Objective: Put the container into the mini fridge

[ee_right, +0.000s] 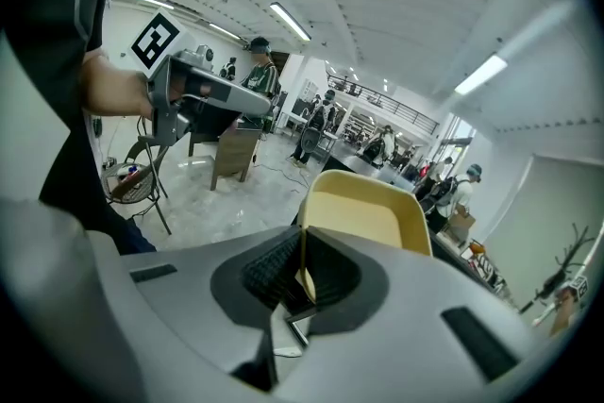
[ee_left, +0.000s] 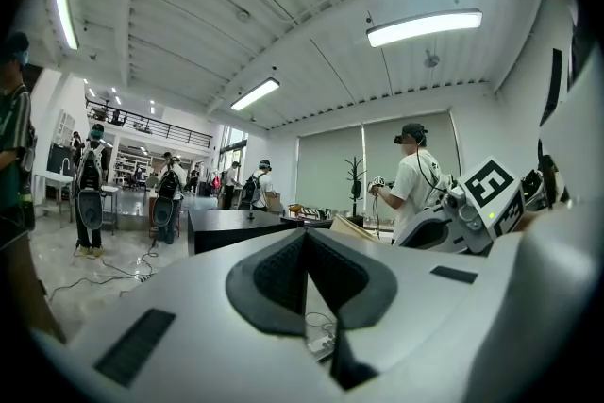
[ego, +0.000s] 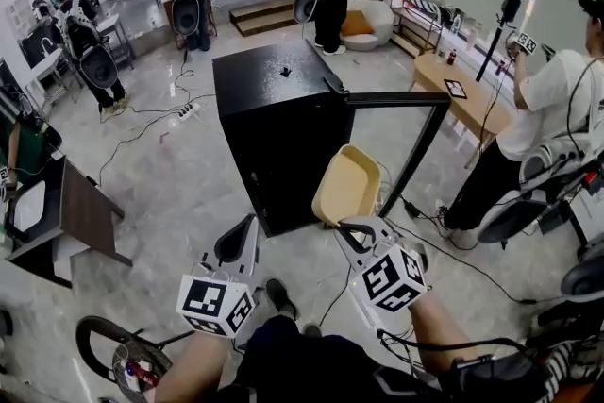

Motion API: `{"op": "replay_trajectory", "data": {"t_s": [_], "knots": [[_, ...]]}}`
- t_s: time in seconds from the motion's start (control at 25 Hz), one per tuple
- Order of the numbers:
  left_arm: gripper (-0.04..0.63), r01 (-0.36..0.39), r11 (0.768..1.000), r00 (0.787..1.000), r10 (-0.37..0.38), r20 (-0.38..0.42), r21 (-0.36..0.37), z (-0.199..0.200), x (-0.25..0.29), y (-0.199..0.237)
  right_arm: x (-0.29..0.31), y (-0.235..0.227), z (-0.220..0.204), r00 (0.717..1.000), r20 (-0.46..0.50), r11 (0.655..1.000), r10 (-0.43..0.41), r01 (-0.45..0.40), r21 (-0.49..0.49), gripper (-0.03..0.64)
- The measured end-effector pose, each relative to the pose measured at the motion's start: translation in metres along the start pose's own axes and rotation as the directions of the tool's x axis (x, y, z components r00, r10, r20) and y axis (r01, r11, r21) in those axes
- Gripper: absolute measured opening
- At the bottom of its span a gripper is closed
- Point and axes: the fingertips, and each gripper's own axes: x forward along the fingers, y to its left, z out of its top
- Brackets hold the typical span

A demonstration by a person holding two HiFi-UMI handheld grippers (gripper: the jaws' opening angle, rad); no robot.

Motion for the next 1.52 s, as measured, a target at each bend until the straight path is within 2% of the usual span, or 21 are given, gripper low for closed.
{"op": "replay_trajectory", "data": {"t_s": [0.28,0.64,1.0,1.2,1.52], "knots": [[0.009,0.004,1.0,1.0,-0.004,0.021,-0.026,-0.001,0.03,0.024,0.027,-0.02,0.001,0.999,-0.032,1.0,-0.003,0.002,-0.017,0.032],[0.009,0.007,1.0,1.0,-0.008,-0.005,-0.028,-0.007,0.066,0.059,0.072,-0.04,0.005,0.999,-0.039,0.999,0.031,-0.032,-0.017,0.032],[0.009,0.014,0.999,1.0,-0.015,-0.027,-0.046,-0.028,0.1,0.093,0.125,-0.042,-0.007,0.992,-0.086,0.995,0.091,-0.095,-0.04,0.032],[0.009,0.024,1.0,0.999,-0.024,-0.025,-0.018,-0.045,0.116,0.112,0.155,-0.039,-0.013,0.987,-0.109,0.991,0.121,-0.126,-0.048,0.032],[0.009,0.034,0.997,0.997,-0.038,-0.067,-0.066,-0.086,0.14,0.138,0.195,-0.032,-0.041,0.97,-0.173,0.982,0.172,-0.183,-0.049,0.032]]}}
